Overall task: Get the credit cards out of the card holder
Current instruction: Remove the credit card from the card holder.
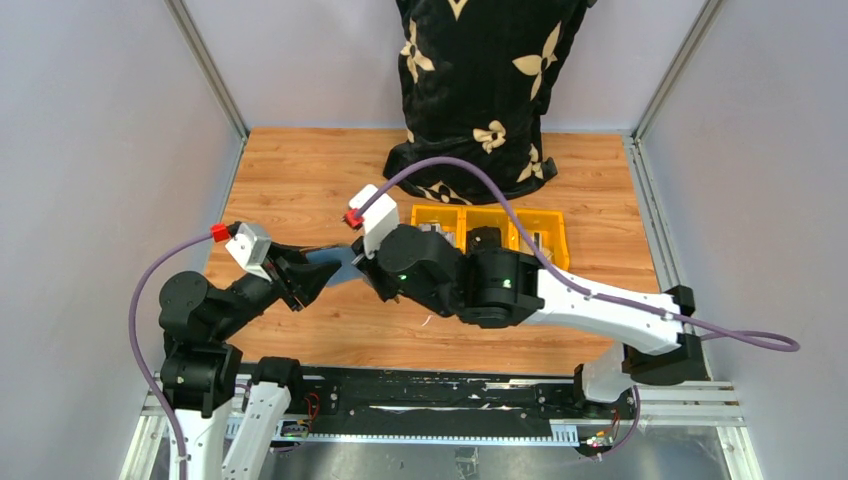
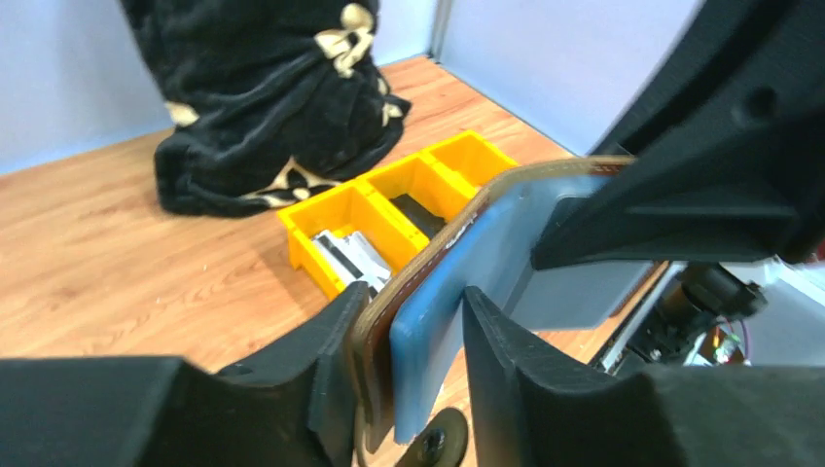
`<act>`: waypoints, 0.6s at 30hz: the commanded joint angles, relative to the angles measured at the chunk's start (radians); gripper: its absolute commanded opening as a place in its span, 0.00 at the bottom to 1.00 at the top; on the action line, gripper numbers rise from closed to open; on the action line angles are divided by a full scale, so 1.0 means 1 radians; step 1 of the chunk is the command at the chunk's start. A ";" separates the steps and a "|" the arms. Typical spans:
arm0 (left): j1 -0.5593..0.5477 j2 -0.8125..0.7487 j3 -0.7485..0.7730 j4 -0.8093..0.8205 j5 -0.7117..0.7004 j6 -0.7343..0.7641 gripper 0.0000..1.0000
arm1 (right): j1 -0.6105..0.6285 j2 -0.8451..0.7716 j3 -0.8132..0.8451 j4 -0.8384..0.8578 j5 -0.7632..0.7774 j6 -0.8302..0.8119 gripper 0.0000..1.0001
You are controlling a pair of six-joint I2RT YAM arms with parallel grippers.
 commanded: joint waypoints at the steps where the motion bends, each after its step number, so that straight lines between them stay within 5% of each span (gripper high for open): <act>1: 0.000 0.026 0.050 0.026 0.188 -0.026 0.40 | -0.052 -0.109 -0.080 0.087 -0.220 0.078 0.00; 9: 0.000 0.082 0.091 0.068 0.430 -0.186 0.27 | -0.247 -0.292 -0.414 0.462 -0.753 0.265 0.04; 13: -0.001 0.103 0.105 0.120 0.464 -0.276 0.22 | -0.317 -0.332 -0.502 0.571 -0.865 0.346 0.09; 18: -0.001 0.099 0.135 0.012 0.345 -0.141 0.06 | -0.348 -0.358 -0.563 0.661 -0.930 0.392 0.16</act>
